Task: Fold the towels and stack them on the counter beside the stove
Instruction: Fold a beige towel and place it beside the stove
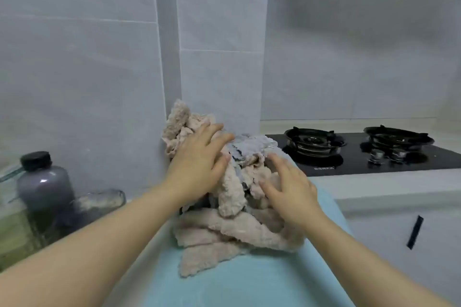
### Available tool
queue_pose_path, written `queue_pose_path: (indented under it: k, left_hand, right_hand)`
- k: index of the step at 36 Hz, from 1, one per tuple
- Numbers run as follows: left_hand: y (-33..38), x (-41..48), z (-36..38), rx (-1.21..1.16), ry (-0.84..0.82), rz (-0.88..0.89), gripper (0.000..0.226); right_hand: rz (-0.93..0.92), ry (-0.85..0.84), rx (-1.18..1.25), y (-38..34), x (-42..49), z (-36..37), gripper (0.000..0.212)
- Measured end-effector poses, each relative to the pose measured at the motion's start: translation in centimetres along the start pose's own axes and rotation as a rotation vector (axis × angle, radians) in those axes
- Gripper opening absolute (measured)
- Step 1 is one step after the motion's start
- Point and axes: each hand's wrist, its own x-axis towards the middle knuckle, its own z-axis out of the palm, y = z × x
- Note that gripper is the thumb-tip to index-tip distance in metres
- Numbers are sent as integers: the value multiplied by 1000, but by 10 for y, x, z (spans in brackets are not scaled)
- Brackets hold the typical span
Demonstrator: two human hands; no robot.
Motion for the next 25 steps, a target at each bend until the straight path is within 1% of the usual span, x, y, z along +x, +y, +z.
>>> queue_pose_path:
  k: [2, 3, 5, 6, 7, 8, 10, 12, 14, 16, 18, 20, 22, 23, 24, 25]
  left_hand:
    - [7, -23, 1, 14, 80, 54, 52]
    - [10, -36, 7, 31, 121, 80, 45]
    - [15, -62, 17, 49, 159, 67, 34]
    - [17, -72, 23, 58, 172, 63, 32]
    - [19, -80, 27, 56, 150, 45, 33]
    - [20, -88, 30, 47, 83, -4, 36]
    - [20, -102, 40, 18, -112, -106, 46]
    - [15, -114, 51, 51, -305, -161, 61]
    - [10, -121, 59, 36, -415, -198, 65]
    - [7, -122, 61, -42, -444, -231, 63]
    - [4, -119, 61, -82, -389, -219, 56]
    - [4, -120, 59, -34, -281, -168, 36]
    - [4, -124, 58, 68, -121, -61, 15]
    - [4, -126, 57, 91, -60, -11, 12]
    - [4, -128, 55, 92, -29, 9, 11]
    - [4, -128, 51, 84, -38, -2, 12]
  right_hand:
    - [-33, 26, 21, -3, -19, -2, 51]
    - [-39, 6, 42, -3, -29, -1, 48]
    - [-41, -107, 38, -4, -48, 0, 49]
    - [-38, -188, 7, -4, -56, 2, 52]
    - [-39, -251, -26, -3, -62, 5, 57]
    - [-44, -292, -54, -1, -66, 7, 62]
    - [-43, -352, -91, 6, -74, 13, 69]
    - [-48, -354, -134, 12, -78, 19, 69]
    - [-61, -323, -176, 18, -80, 23, 66]
    - [-62, -281, -214, 20, -79, 26, 62]
    - [-79, -223, -252, 22, -77, 30, 56]
    - [-99, -184, -294, 23, -75, 35, 45]
    - [-135, -135, -319, 21, -74, 38, 27]
    - [-155, -107, -326, 20, -74, 37, 17]
    - [-170, -95, -324, 19, -73, 34, 17]
    - [-192, -86, -314, 18, -72, 31, 25]
